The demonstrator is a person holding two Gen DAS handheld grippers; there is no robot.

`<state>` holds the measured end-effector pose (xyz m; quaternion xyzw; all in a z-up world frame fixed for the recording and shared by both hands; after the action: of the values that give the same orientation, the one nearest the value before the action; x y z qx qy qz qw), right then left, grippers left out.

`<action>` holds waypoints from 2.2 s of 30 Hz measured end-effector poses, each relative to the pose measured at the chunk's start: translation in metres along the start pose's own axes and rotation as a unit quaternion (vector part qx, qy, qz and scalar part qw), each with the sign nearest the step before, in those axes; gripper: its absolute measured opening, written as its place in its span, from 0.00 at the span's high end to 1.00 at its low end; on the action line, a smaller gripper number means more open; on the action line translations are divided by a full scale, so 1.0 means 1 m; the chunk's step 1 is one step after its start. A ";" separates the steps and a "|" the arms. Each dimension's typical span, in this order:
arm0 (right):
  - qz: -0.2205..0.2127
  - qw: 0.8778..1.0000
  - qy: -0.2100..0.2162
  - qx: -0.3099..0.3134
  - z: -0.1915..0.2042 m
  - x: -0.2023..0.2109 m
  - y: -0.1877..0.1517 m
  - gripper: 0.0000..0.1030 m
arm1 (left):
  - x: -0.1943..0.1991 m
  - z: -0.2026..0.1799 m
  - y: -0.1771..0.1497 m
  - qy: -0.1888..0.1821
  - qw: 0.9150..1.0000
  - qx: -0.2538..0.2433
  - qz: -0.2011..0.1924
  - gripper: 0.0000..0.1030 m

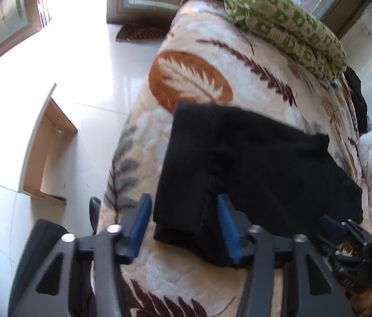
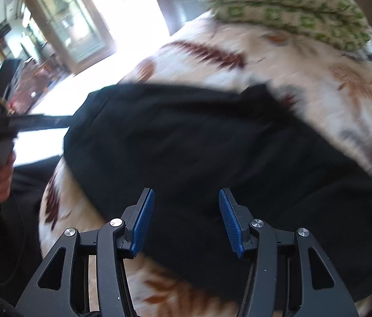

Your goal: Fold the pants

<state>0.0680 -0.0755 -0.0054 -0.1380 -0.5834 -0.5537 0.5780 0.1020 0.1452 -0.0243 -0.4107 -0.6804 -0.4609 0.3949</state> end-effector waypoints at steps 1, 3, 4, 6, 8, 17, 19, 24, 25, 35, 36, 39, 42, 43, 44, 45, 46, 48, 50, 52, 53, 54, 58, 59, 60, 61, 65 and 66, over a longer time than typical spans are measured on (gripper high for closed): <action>-0.003 1.000 -0.005 -0.010 0.004 -0.005 -0.008 0.51 | -0.005 0.002 -0.004 0.011 1.000 -0.003 0.002 0.60; -0.027 0.999 -0.022 -0.016 0.007 -0.004 -0.012 0.51 | -0.008 0.003 -0.007 0.015 1.000 -0.007 -0.005 0.60; -0.027 0.999 -0.019 -0.026 0.008 -0.003 -0.015 0.51 | -0.007 0.004 -0.007 0.017 1.000 -0.005 -0.009 0.61; -0.023 0.999 -0.009 -0.034 0.010 0.003 -0.023 0.51 | -0.006 0.003 -0.009 0.028 1.000 -0.009 -0.012 0.61; -0.015 1.000 -0.004 -0.022 0.010 0.007 -0.032 0.51 | -0.004 0.003 -0.012 0.038 0.999 -0.016 -0.019 0.61; 0.019 0.999 -0.023 -0.040 -0.063 0.072 -0.043 0.52 | 0.035 -0.005 -0.020 0.055 0.996 -0.013 -0.068 0.55; 0.010 0.995 -0.078 -0.068 -0.116 0.102 -0.048 0.51 | 0.044 -0.018 -0.022 0.058 0.994 -0.030 -0.083 0.54; -0.017 0.976 -0.160 -0.144 -0.208 0.150 -0.066 0.51 | 0.036 -0.082 -0.030 0.017 0.994 -0.081 -0.077 0.48; -0.024 0.973 -0.164 -0.160 -0.219 0.154 -0.068 0.51 | 0.028 -0.100 -0.034 0.012 0.993 -0.094 -0.071 0.46; 0.003 0.972 -0.167 -0.168 -0.259 0.125 -0.067 0.69 | -0.055 -0.287 -0.120 -0.060 0.965 -0.255 -0.005 0.46; 0.012 0.973 -0.161 -0.168 -0.259 0.120 -0.069 0.74 | -0.061 -0.299 -0.128 -0.062 0.961 -0.268 0.000 0.46; 0.045 0.973 -0.160 -0.160 -0.255 0.111 -0.078 0.88 | -0.075 -0.321 -0.150 -0.063 0.954 -0.292 0.016 0.46; 0.065 0.969 -0.159 -0.179 -0.250 0.115 -0.088 0.90 | -0.076 -0.325 -0.159 -0.047 0.947 -0.319 -0.001 0.42; 0.071 0.967 -0.155 -0.189 -0.252 0.113 -0.092 0.90 | -0.076 -0.323 -0.160 -0.049 0.945 -0.322 -0.002 0.42; 0.078 0.966 -0.145 -0.199 -0.255 0.110 -0.096 0.93 | -0.075 -0.322 -0.160 -0.053 0.946 -0.320 0.001 0.42; 0.082 0.966 -0.140 -0.202 -0.256 0.107 -0.097 0.93 | -0.075 -0.321 -0.159 -0.058 0.947 -0.316 0.005 0.42; 0.083 0.966 -0.137 -0.203 -0.256 0.106 -0.096 0.93 | -0.075 -0.320 -0.158 -0.062 0.948 -0.313 0.009 0.42; 0.082 0.968 -0.125 -0.203 -0.255 0.107 -0.094 0.89 | -0.072 -0.316 -0.158 -0.069 0.949 -0.307 0.016 0.42; 0.075 0.968 -0.116 -0.208 -0.255 0.113 -0.092 0.84 | -0.071 -0.315 -0.156 -0.077 0.950 -0.302 0.020 0.42; 0.058 0.971 -0.105 -0.207 -0.256 0.121 -0.084 0.66 | -0.068 -0.314 -0.153 -0.090 0.952 -0.292 0.019 0.42; 0.048 0.972 -0.117 -0.198 -0.258 0.127 -0.078 0.55 | -0.066 -0.314 -0.151 -0.096 0.953 -0.287 0.018 0.42; 0.043 0.973 -0.129 -0.189 -0.261 0.130 -0.074 0.51 | -0.065 -0.315 -0.148 -0.100 0.954 -0.283 0.016 0.42; 0.045 0.975 -0.139 -0.170 -0.269 0.130 -0.064 0.47 | -0.065 -0.322 -0.134 -0.102 0.954 -0.282 0.009 0.42; 0.052 0.974 -0.139 -0.169 -0.273 0.127 -0.064 0.47 | -0.066 -0.325 -0.130 -0.102 0.954 -0.283 0.008 0.42; 0.057 0.974 -0.139 -0.167 -0.276 0.124 -0.063 0.47 | -0.067 -0.327 -0.127 -0.102 0.954 -0.282 0.007 0.42; 0.062 0.974 -0.140 -0.165 -0.280 0.120 -0.062 0.47 | -0.068 -0.328 -0.123 -0.101 0.954 -0.281 0.007 0.42; 0.081 0.975 -0.130 -0.159 -0.289 0.107 -0.065 0.47 | -0.075 -0.327 -0.112 -0.098 0.957 -0.272 0.010 0.42; 0.085 0.976 -0.119 -0.162 -0.291 0.103 -0.067 0.47 | -0.077 -0.327 -0.111 -0.098 0.958 -0.269 0.011 0.43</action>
<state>0.1357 -0.3828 -0.0344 -0.3441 -0.5367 -0.5695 0.5189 0.0789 -0.2068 -0.0426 -0.5522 -0.5621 -0.5800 0.2065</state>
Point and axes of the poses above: each gripper's, at about its wrist camera, not at the fingertips, and x roughly against the way its jaws point, z to its left, y to its top, the point moved 8 cm from there along -x, roughly the way its jaws point, and after that the axes turned 4 degrees about x, right-handed, at the moved point
